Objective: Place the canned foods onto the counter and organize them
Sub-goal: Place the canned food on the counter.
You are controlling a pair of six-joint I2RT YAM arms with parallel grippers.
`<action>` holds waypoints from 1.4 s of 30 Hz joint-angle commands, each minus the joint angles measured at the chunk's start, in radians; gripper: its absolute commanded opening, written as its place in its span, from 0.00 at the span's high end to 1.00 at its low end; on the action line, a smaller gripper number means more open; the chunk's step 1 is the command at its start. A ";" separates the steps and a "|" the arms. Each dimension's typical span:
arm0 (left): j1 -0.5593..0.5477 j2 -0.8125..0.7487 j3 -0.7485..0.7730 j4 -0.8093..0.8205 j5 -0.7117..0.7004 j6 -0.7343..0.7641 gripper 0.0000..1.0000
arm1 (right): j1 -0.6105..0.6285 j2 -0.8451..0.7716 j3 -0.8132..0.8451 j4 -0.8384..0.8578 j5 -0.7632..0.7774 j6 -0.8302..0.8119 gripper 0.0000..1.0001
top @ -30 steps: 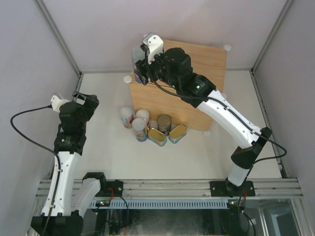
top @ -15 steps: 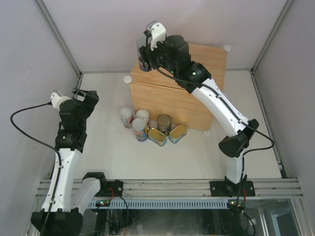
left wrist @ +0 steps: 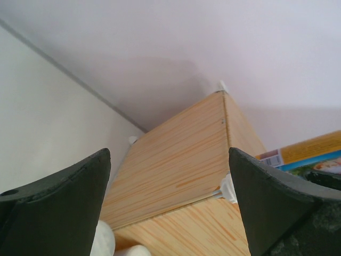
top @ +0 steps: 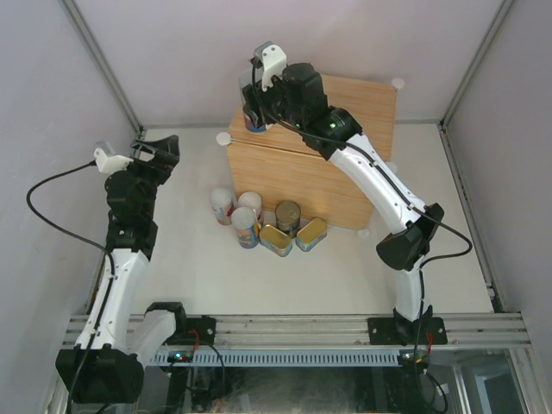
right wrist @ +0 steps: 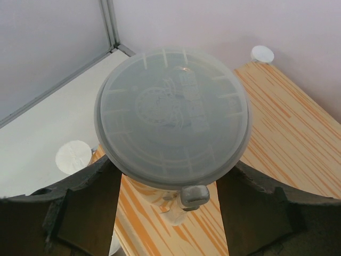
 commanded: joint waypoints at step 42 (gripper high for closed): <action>-0.094 0.242 0.133 0.394 0.296 0.032 0.04 | -0.083 -0.017 0.076 0.042 -0.063 0.132 0.33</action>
